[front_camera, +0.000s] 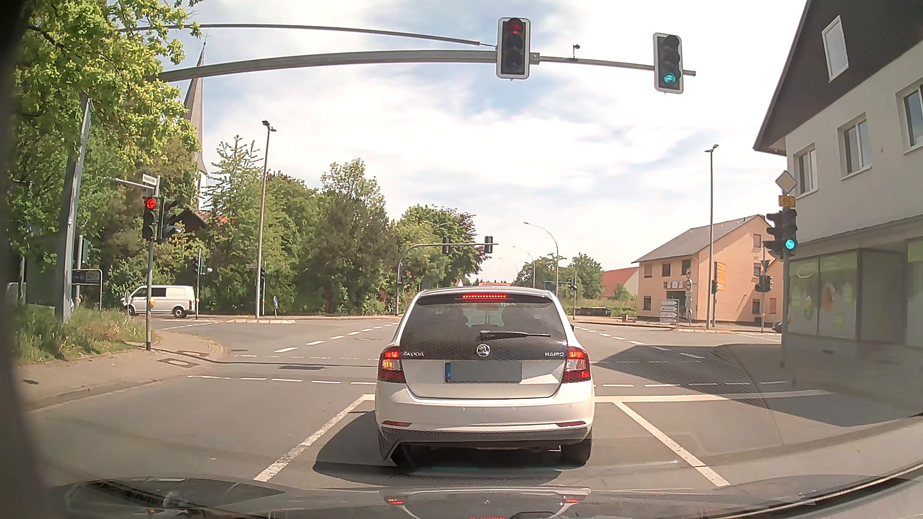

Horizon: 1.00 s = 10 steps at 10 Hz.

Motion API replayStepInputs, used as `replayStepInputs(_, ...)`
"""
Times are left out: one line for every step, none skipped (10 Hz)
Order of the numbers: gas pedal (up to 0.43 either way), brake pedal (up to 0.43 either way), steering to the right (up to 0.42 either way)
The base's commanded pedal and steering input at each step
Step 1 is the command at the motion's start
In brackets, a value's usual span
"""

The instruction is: Follow the waypoints while adhering to traffic rules and regulations

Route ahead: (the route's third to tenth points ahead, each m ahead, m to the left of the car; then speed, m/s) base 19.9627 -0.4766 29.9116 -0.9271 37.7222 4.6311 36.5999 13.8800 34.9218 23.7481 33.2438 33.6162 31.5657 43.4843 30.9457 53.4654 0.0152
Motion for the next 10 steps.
replayStepInputs(0.0,0.0,0.001)
replayStepInputs(0.0,0.0,0.002)
replayStepInputs(0.0,0.0,0.001)
replayStepInputs(0.0,0.0,0.001)
replayStepInputs(0.0,0.0,0.001)
replayStepInputs(0.0,0.0,0.001)
replayStepInputs(0.0,0.0,0.002)
replayStepInputs(0.0,0.0,0.001)
replayStepInputs(0.0,0.0,0.001)
replayStepInputs(0.0,0.0,0.001)
